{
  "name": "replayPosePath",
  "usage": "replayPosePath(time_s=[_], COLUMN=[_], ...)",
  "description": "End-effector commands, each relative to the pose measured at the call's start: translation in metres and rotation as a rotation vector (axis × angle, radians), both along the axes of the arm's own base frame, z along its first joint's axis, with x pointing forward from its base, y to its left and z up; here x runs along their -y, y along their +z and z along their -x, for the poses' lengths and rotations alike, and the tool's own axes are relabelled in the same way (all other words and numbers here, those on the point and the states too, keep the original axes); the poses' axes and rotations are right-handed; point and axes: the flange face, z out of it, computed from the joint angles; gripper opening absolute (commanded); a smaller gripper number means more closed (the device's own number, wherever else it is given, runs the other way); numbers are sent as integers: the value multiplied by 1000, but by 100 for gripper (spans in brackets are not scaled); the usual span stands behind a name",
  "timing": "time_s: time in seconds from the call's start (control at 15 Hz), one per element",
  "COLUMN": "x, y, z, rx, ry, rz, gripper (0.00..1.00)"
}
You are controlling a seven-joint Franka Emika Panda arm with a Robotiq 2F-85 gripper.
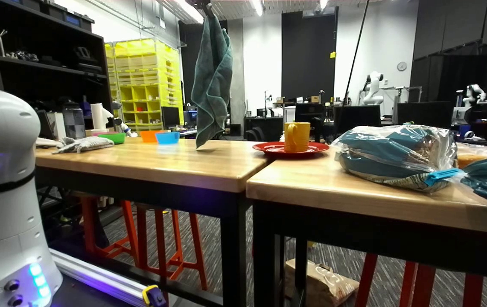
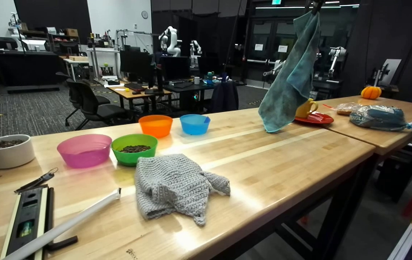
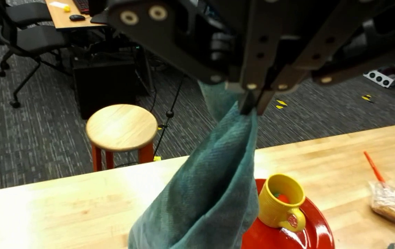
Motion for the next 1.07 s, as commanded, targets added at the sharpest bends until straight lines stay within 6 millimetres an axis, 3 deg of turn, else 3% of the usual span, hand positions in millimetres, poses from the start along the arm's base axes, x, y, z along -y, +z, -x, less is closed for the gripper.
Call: replayPosePath(time_s=[0.0, 0.27, 0.53, 0.73, 1.0], x=[15, 31, 25, -2, -67], y=[19, 25, 6, -22, -76], z=[8, 11, -3, -20, -45], rx=[-42, -60, -92, -135, -243], ry=[-11, 18, 11, 19, 74], rz=[20, 11, 24, 32, 91], gripper=[0, 0, 0, 0, 0])
